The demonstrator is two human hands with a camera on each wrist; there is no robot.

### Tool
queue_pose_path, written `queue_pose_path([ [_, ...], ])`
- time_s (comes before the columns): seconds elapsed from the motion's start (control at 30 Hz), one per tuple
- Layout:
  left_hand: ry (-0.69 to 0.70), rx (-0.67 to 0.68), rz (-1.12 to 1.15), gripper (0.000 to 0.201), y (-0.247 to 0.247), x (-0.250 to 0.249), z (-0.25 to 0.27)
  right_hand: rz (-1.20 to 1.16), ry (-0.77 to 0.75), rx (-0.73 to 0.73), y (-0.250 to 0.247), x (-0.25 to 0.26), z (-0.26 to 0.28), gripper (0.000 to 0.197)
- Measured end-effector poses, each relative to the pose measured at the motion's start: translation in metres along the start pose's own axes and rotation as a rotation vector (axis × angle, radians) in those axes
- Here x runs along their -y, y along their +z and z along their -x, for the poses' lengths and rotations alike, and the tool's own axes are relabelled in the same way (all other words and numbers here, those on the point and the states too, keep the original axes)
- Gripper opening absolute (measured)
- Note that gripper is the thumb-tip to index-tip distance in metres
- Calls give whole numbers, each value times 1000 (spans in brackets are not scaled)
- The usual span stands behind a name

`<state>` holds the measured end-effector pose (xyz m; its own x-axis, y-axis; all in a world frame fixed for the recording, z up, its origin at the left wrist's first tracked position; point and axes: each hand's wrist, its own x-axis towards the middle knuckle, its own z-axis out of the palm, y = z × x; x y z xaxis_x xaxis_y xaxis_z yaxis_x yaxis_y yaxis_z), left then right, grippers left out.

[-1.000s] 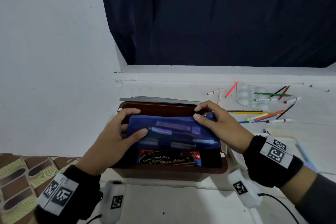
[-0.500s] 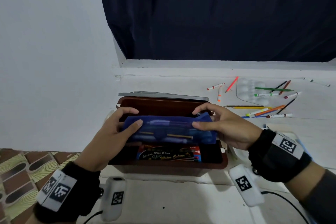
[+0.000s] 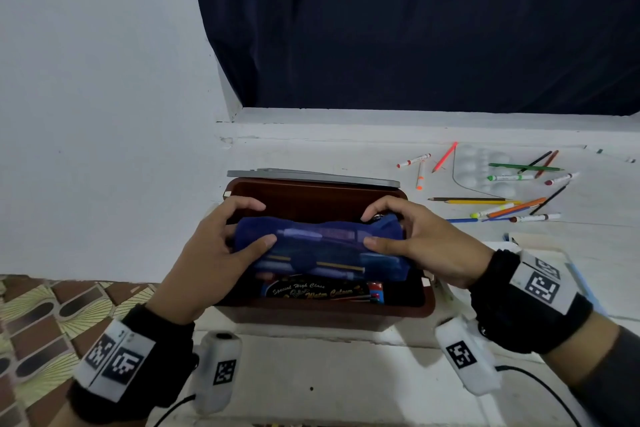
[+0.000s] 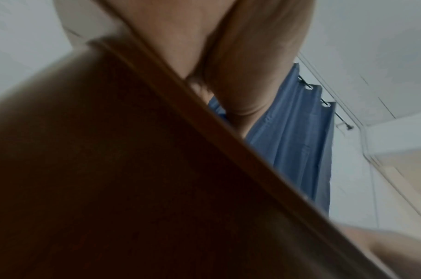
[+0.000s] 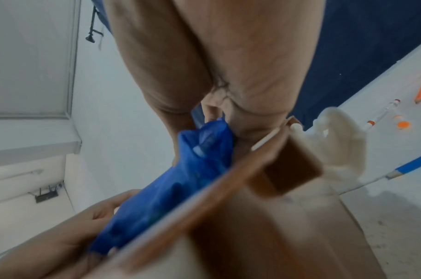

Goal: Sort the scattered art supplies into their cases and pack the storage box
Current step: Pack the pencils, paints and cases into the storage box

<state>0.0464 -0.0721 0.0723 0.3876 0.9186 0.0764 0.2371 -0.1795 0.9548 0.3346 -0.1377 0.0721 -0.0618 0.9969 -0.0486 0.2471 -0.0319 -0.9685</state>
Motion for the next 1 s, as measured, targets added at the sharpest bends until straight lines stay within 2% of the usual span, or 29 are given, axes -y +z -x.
queue_pose_path([
  [0.1, 107, -10, -278, 34, -4, 4, 2, 142, -56, 6, -2, -2, -2, 32],
  [0.23, 205, -55, -540, 39, -9, -1, 6, 233, -3, 16, -2, -3, -5, 21],
  [0.33, 214, 30, -718, 46, -13, 2, 5, 358, 44, 77, -1, 0, -10, 18],
  [0.43, 178, 170, -847, 49, -12, 4, 2, 543, 66, 130, 2, 4, -15, 27],
  [0.5, 159, 285, -880, 47, -8, 3, 0, 668, 77, 156, 5, 9, -16, 33],
  [0.57, 171, 341, -866, 45, -6, 2, -1, 759, 98, 178, 8, 13, -13, 35],
  [0.67, 204, 368, -873, 41, -6, 1, -4, 871, 61, 184, 14, 12, -10, 40],
  [0.77, 258, 348, -876, 32, -5, 5, -2, 948, -71, 128, 20, 5, -5, 44],
  [0.83, 287, 289, -862, 26, -4, 7, 1, 1002, -182, 98, 19, 1, 2, 31],
  [0.9, 270, 289, -883, 27, -2, 8, 4, 1059, -230, 138, 16, 0, 8, 12],
  [0.93, 237, 323, -907, 36, -1, 8, 6, 1082, -213, 194, 15, -2, 11, 21],
  [1.0, 193, 396, -1013, 59, 2, 10, 11, 1174, -171, 318, 17, -7, 13, 52],
])
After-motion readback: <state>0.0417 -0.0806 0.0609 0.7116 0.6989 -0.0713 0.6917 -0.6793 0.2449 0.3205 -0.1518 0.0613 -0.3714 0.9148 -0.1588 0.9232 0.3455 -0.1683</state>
